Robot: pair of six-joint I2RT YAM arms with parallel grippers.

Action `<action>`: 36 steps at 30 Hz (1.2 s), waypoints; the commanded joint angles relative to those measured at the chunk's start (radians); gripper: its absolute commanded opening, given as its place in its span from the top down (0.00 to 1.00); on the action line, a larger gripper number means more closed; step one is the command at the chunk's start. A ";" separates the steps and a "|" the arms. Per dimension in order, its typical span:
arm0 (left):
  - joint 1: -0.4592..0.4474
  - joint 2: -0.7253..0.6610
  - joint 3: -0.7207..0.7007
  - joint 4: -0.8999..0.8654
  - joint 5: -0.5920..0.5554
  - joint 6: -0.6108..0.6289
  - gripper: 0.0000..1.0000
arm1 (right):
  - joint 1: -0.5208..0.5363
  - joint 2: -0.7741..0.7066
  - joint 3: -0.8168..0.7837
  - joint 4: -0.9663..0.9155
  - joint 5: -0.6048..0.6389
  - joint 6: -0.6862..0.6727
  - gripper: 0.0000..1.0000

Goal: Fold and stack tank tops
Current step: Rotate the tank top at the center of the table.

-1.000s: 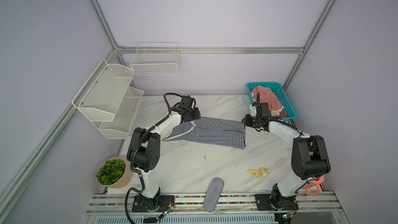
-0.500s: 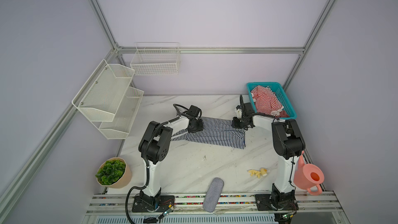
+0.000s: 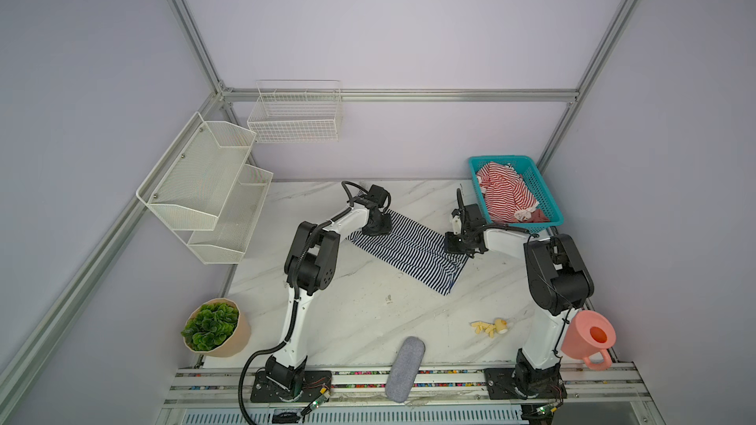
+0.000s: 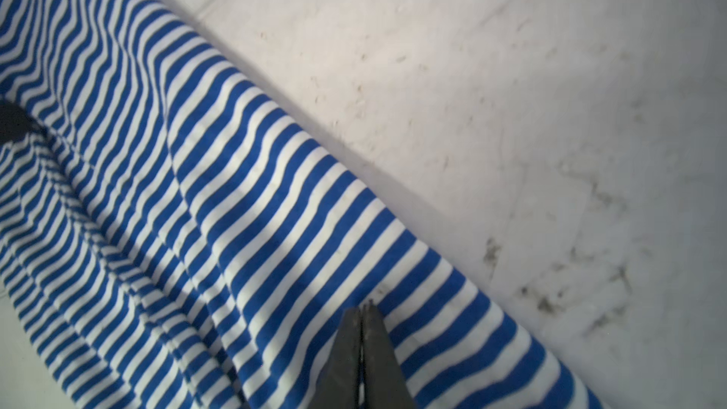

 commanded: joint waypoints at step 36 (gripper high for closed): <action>0.019 0.003 0.339 -0.192 0.140 0.212 0.38 | 0.420 -0.210 -0.165 0.018 -0.046 0.324 0.79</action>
